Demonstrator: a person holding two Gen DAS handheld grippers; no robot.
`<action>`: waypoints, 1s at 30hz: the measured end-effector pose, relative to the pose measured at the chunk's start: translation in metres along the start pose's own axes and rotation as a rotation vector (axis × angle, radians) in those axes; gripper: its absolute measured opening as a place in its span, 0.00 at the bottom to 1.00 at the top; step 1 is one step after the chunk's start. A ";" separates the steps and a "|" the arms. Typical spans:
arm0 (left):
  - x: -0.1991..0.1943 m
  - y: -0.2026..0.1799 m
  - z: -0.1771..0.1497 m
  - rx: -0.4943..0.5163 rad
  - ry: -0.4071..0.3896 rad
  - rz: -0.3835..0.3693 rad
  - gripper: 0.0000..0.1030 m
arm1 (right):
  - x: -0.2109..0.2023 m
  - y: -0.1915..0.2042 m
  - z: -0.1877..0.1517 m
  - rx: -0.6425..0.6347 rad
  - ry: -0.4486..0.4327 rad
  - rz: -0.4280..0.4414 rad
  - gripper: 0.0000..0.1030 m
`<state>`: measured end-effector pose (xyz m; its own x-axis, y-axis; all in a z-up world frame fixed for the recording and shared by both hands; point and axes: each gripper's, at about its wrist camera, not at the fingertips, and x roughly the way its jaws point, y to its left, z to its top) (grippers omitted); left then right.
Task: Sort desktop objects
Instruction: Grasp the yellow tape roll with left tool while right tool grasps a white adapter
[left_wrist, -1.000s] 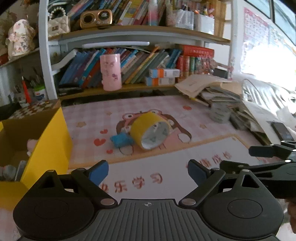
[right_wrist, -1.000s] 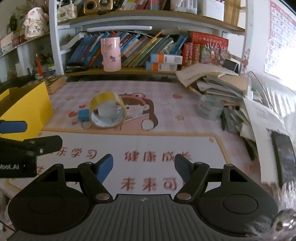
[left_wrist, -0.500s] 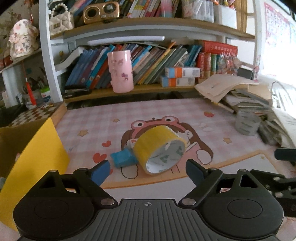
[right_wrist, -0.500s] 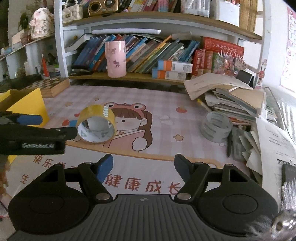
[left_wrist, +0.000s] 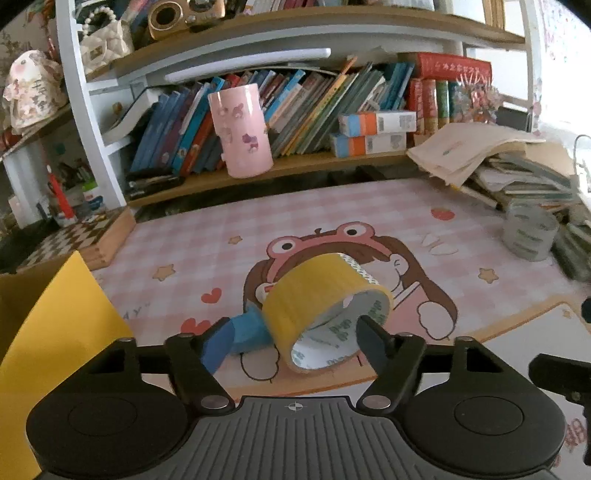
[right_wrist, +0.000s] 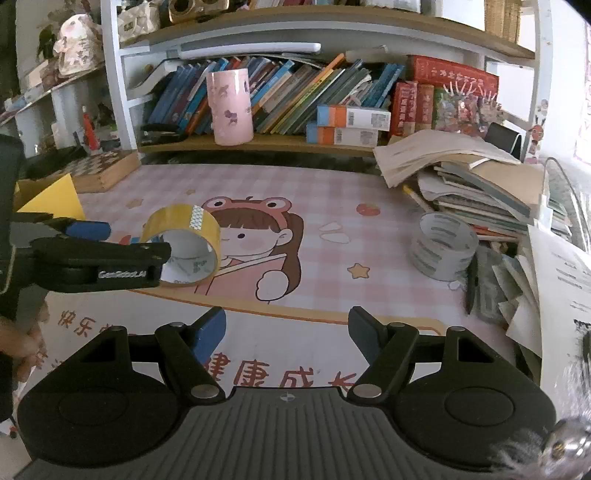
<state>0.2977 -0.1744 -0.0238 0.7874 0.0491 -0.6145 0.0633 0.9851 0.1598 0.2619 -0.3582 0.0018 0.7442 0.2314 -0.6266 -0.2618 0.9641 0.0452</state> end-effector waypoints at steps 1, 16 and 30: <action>0.004 -0.001 0.000 0.005 0.005 0.007 0.61 | 0.001 -0.001 0.000 -0.002 0.001 0.004 0.69; 0.034 0.001 -0.001 -0.021 0.039 0.086 0.10 | 0.009 -0.015 -0.001 0.022 0.030 0.016 0.69; -0.051 0.052 -0.004 -0.211 0.013 0.004 0.06 | 0.048 -0.001 0.013 0.020 0.032 0.110 0.69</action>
<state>0.2586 -0.1254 0.0125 0.7796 0.0536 -0.6240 -0.0704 0.9975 -0.0023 0.3058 -0.3463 -0.0178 0.6917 0.3316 -0.6415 -0.3280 0.9357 0.1300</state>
